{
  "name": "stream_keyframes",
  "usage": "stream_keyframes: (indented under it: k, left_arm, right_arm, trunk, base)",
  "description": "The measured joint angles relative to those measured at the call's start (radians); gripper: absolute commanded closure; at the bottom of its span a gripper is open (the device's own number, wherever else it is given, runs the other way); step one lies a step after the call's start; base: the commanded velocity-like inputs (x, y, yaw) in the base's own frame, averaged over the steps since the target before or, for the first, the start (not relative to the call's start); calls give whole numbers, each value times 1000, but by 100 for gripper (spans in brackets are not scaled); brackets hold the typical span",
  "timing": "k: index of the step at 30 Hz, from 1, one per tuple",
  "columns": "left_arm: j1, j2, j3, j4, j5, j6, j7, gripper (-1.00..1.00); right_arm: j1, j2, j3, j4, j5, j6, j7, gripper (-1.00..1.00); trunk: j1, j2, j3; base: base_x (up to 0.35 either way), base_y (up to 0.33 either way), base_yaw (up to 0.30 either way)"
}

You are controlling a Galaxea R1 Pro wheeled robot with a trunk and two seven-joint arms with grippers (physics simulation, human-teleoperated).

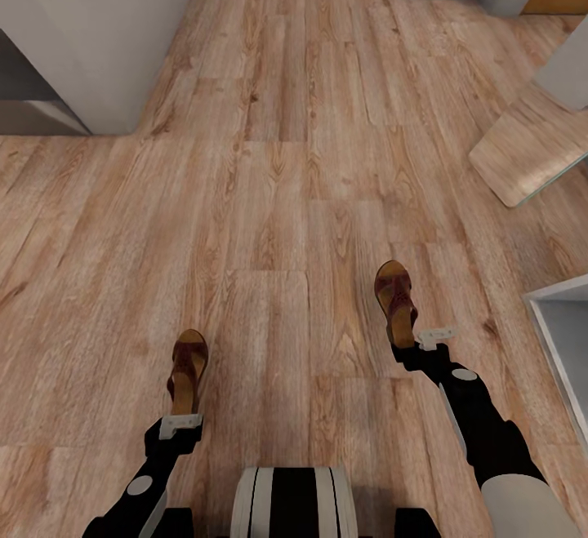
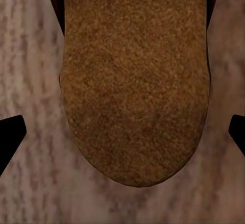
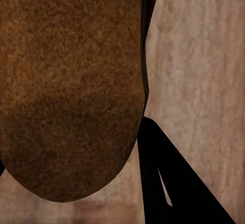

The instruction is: Pick up the two gym shoes and the two sandals from the corridor floor and place them onto the hallstand (shoe rack) in the corridor, making sure they are on the rack and not on the floor. Arrange them so the two gym shoes are next to each other and the two sandals are next to each other.

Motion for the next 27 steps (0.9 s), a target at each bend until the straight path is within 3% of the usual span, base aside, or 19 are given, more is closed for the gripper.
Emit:
stream_keyframes:
  k: [12,13,27]
  left_arm:
    - [0,-1,0,1,3,-2,0,-100]
    - [0,0,1,1,3,-2,0,100]
    - [0,1,2,0,9,-3,-1,100]
  right_arm:
    - [0,0,0,0,-1,0,0,100]
    - [0,0,0,0,0,0,0,100]
    - [0,0,0,0,0,0,0,100]
  trunk:
    - [0,0,0]
    - [0,0,0]
    - [0,0,0]
  base:
    - [34,0,0]
    - [15,0,0]
    - [2,0,0]
